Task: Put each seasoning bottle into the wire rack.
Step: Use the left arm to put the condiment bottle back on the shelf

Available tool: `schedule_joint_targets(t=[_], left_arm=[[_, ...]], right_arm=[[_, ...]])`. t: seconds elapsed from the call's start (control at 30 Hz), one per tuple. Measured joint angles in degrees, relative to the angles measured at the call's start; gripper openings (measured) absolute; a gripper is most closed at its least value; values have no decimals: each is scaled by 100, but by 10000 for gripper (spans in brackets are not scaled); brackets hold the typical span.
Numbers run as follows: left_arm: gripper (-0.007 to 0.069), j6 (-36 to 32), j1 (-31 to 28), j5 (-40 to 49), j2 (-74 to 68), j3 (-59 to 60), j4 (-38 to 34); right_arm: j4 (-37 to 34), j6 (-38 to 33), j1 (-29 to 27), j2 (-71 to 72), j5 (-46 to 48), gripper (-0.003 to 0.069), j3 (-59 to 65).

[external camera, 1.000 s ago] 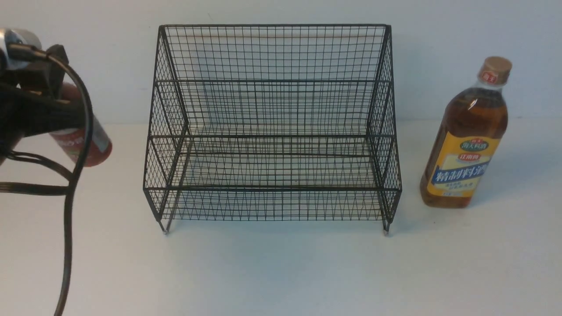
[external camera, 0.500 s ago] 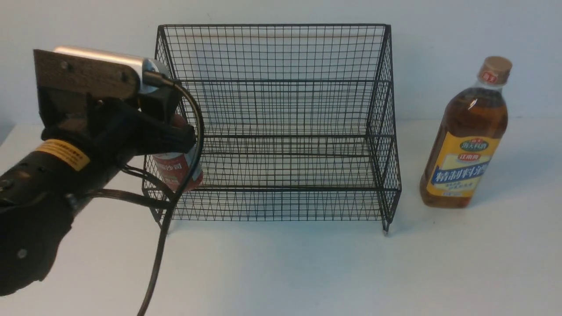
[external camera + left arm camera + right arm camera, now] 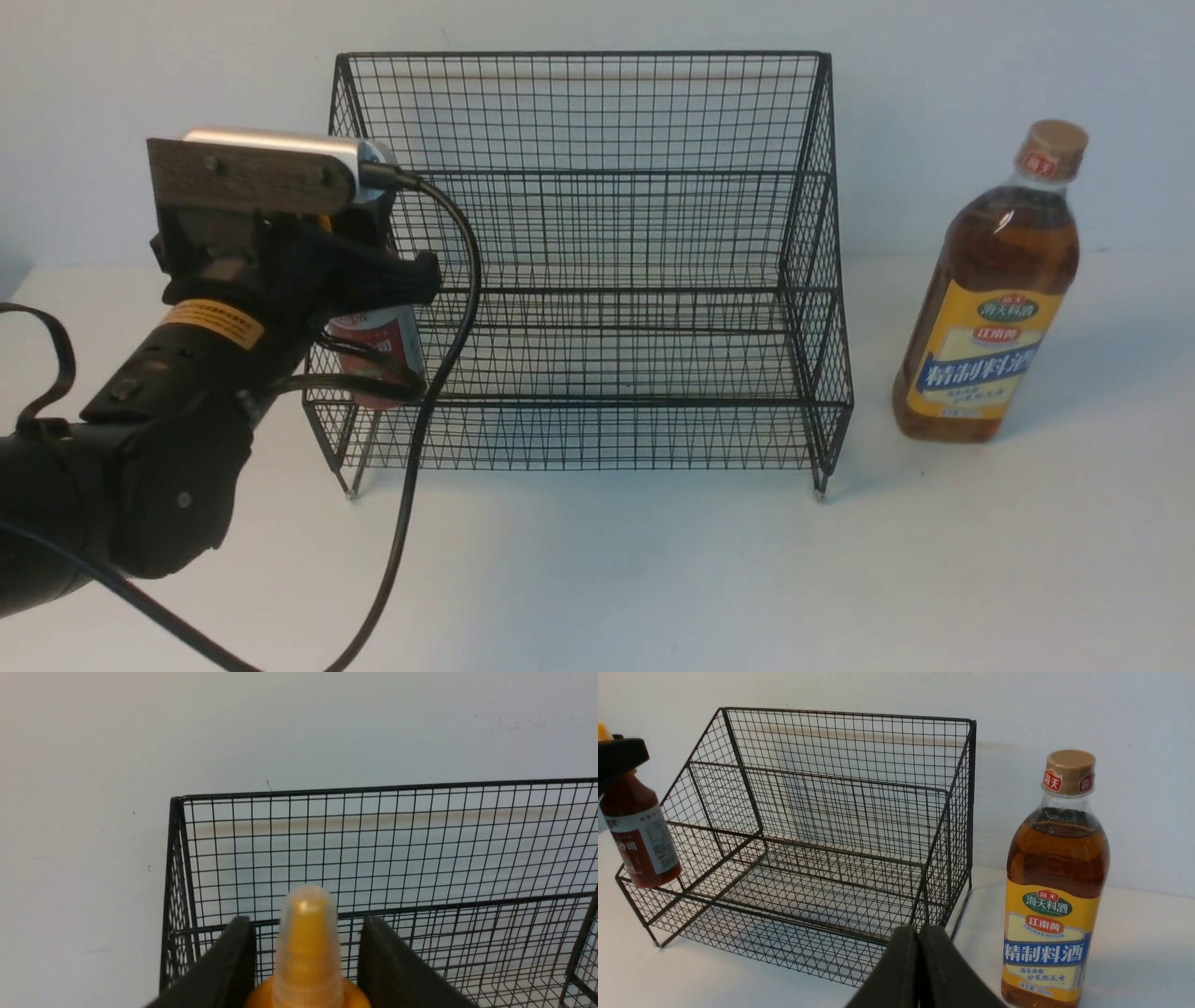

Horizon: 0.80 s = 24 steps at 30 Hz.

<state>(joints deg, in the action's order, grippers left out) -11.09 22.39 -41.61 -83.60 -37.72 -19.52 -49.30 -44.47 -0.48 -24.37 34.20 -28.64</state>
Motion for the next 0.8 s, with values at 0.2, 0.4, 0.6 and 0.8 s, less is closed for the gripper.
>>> schedule_joint_targets(t=[0.2,0.4,0.6,0.8], left_arm=[[260,5,0,-378,-199,-26,55],[260,45,0,-464,-205,-8,302],[260,47,0,-258,-199,-140,328],[260,47,0,-116,-199,-313,341]], right_arm=[[0,0,0,0,0,-15,0],[0,0,0,0,14,-15,0],[0,0,0,0,71,-15,0],[0,0,0,0,88,-15,0]])
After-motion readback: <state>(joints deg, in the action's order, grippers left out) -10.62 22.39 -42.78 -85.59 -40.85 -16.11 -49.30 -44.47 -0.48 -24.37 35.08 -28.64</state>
